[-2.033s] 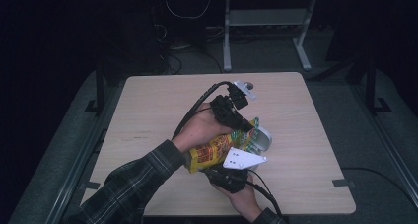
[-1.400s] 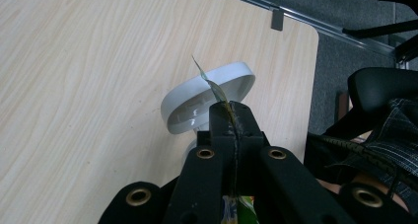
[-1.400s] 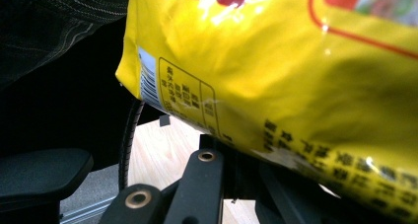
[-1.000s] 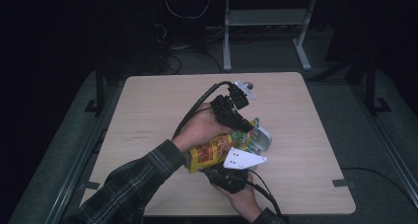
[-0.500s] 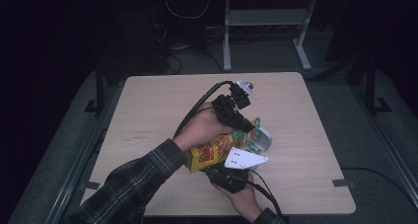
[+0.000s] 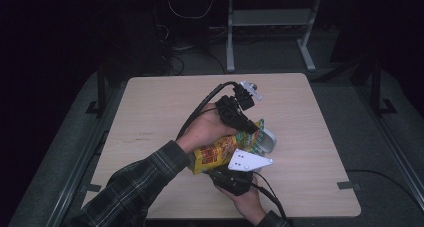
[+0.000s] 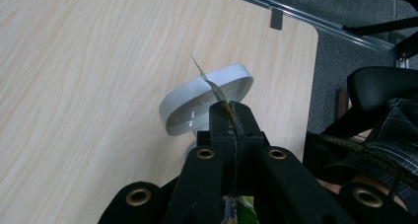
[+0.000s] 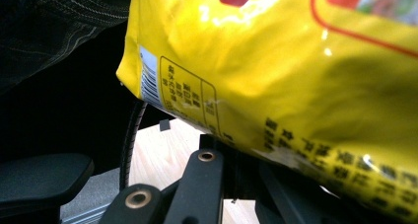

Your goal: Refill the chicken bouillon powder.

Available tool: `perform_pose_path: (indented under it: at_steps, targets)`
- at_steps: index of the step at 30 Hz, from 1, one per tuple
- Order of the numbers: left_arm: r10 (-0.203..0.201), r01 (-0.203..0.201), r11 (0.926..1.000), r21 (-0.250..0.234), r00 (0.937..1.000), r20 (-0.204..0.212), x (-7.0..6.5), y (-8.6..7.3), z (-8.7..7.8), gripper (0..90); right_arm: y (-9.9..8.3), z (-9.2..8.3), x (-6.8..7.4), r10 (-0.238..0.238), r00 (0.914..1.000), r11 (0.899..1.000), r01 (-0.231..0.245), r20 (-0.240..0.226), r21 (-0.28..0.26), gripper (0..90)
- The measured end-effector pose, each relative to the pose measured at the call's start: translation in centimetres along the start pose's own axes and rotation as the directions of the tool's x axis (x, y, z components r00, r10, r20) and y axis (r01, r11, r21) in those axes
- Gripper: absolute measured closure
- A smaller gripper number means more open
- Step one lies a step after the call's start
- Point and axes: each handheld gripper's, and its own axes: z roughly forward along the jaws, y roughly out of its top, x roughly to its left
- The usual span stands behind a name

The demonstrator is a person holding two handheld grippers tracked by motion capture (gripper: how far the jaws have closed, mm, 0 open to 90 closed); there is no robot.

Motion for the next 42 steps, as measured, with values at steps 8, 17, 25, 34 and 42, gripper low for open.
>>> perform_pose_path:
  at_steps: [8, 17, 25, 34, 42]
  targets:
    - [-0.006, 0.006, 1.0, -0.003, 1.0, 0.0, 0.03, -0.09, 0.08, 90.0, 0.04, 0.0, 0.07, 0.008, 1.0, 1.0, -0.008, -0.003, -0.009, 90.0]
    - [-0.003, 0.003, 1.0, -0.007, 1.0, 0.0, 0.06, -0.15, 0.1, 90.0, 0.07, -0.01, 0.0, 0.003, 1.0, 1.0, -0.003, -0.004, -0.009, 90.0]
    - [-0.003, 0.003, 1.0, -0.006, 1.0, 0.001, 0.11, -0.26, 0.13, 90.0, 0.02, 0.04, 0.03, 0.01, 0.9999, 1.0, -0.01, -0.006, -0.001, 90.0]
    - [-0.001, 0.001, 1.0, -0.007, 1.0, -0.001, 0.06, -0.28, 0.12, 90.0, 0.03, 0.06, 0.01, 0.005, 1.0, 1.0, -0.005, -0.005, -0.003, 90.0]
    - [-0.003, 0.003, 1.0, -0.006, 1.0, 0.001, 0.08, -0.33, 0.11, 90.0, 0.01, 0.03, 0.01, 0.007, 1.0, 1.0, -0.007, -0.006, 0.001, 90.0]
